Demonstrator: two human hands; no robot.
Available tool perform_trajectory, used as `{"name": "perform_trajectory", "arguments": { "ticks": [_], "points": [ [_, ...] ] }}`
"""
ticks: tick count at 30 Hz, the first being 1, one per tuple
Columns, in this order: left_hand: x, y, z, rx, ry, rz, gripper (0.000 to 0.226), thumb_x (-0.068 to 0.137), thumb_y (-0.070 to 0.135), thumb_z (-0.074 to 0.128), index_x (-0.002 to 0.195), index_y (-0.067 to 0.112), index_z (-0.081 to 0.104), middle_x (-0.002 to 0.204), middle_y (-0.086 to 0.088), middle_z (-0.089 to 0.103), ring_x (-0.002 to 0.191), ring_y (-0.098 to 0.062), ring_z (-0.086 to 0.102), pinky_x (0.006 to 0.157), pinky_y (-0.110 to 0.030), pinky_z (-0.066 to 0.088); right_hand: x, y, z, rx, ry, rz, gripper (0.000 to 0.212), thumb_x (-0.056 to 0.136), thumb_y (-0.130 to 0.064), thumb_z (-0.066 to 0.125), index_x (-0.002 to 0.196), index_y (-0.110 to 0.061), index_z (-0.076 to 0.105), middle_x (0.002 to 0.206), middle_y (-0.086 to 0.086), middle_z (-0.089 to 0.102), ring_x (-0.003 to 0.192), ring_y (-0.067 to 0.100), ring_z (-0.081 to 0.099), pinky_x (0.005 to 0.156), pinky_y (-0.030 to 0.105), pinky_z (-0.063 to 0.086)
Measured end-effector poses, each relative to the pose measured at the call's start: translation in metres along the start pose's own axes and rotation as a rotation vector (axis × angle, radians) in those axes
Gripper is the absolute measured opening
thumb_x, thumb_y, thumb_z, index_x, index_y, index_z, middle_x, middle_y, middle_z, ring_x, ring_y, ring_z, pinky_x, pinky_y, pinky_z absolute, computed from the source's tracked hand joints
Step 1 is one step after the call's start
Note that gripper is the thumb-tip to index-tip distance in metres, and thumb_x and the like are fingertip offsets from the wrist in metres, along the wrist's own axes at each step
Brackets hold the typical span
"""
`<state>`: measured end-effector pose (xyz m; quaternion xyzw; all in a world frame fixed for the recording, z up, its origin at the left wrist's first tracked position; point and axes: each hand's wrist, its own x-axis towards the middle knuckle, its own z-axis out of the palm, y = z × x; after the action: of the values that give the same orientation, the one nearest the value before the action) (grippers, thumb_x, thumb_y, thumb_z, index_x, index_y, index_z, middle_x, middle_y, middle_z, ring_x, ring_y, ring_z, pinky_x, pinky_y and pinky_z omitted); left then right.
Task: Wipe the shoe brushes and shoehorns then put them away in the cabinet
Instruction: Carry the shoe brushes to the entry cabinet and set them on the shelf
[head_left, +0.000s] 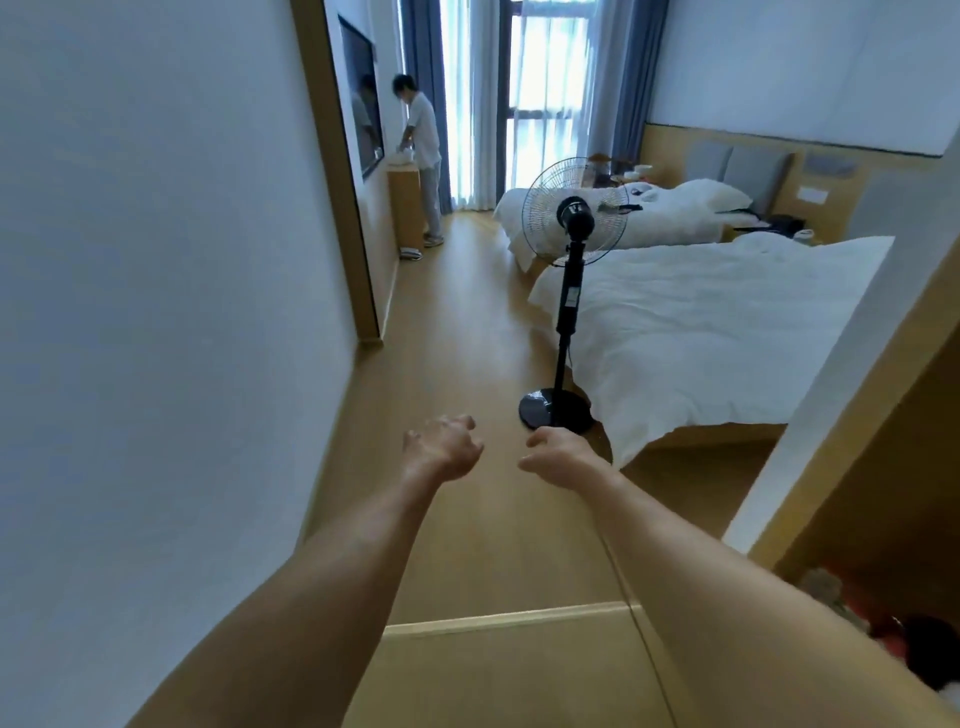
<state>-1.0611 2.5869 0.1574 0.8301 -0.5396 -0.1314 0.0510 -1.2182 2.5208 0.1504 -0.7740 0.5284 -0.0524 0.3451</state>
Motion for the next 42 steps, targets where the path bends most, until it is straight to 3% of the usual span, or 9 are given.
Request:
{"name": "perform_trajectory", "arguments": {
  "ticks": [5,10,15,19,26,32,42],
  "points": [
    [0.085,-0.024,-0.027,-0.036,-0.026,-0.086,0.047,0.097,0.041,0.046,0.141,0.023,0.046,0.151,-0.003,0.042,0.136,-0.022,0.042,0.111,-0.042,0.034,0.107,-0.039,-0.013,0.046,-0.058,-0.092,0.044,0.090,-0.027,0.068,0.132,-0.017,0.061,0.130,0.006,0.063,0.113,0.021,0.061,0.097,0.032,0.050],
    [0.153,-0.047,-0.047,-0.136,0.041,-0.145,0.047,0.095,0.038,0.050,0.140,0.024,0.049,0.149,-0.001,0.044,0.134,-0.021,0.044,0.109,-0.039,0.038,0.197,-0.066,-0.024,0.202,-0.082,-0.140,0.035,0.091,-0.021,0.068,0.125,-0.013,0.065,0.116,0.007,0.065,0.095,0.018,0.061,0.078,0.026,0.046],
    [0.219,-0.072,-0.056,-0.288,0.152,-0.139,0.045,0.096,0.034,0.055,0.138,0.019,0.050,0.144,-0.004,0.050,0.130,-0.022,0.048,0.107,-0.035,0.041,0.281,-0.079,-0.023,0.276,-0.058,-0.155,0.031,0.092,-0.024,0.067,0.121,-0.016,0.067,0.116,0.006,0.069,0.103,0.017,0.064,0.079,0.026,0.047],
    [0.284,-0.091,-0.057,-0.360,0.214,-0.104,0.044,0.096,0.032,0.056,0.138,0.019,0.051,0.141,-0.002,0.052,0.128,-0.019,0.049,0.105,-0.032,0.040,0.349,-0.096,-0.021,0.325,-0.014,-0.163,0.025,0.091,-0.025,0.067,0.116,-0.021,0.067,0.112,0.002,0.069,0.096,0.011,0.065,0.069,0.021,0.051],
    [0.444,-0.132,-0.099,-0.408,0.251,0.007,0.045,0.094,0.032,0.059,0.137,0.019,0.053,0.136,-0.001,0.055,0.124,-0.020,0.052,0.105,-0.038,0.041,0.476,-0.161,-0.037,0.295,0.063,-0.177,0.030,0.093,-0.032,0.066,0.122,-0.025,0.065,0.112,-0.005,0.067,0.103,0.007,0.064,0.085,0.027,0.054],
    [0.573,-0.158,-0.144,-0.431,0.246,0.055,0.043,0.094,0.032,0.060,0.135,0.021,0.054,0.137,0.001,0.054,0.125,-0.017,0.050,0.105,-0.030,0.040,0.579,-0.202,-0.066,0.242,0.141,-0.142,0.030,0.093,-0.032,0.065,0.122,-0.025,0.065,0.113,-0.007,0.067,0.105,0.008,0.063,0.091,0.029,0.053],
    [0.791,-0.176,-0.165,-0.523,0.230,0.053,0.044,0.091,0.035,0.065,0.133,0.026,0.056,0.134,0.007,0.056,0.123,-0.010,0.050,0.095,-0.019,0.035,0.810,-0.228,-0.084,0.238,0.078,-0.153,0.023,0.092,-0.035,0.065,0.115,-0.028,0.067,0.106,-0.010,0.068,0.091,-0.002,0.064,0.072,0.019,0.050]
  ]
}}
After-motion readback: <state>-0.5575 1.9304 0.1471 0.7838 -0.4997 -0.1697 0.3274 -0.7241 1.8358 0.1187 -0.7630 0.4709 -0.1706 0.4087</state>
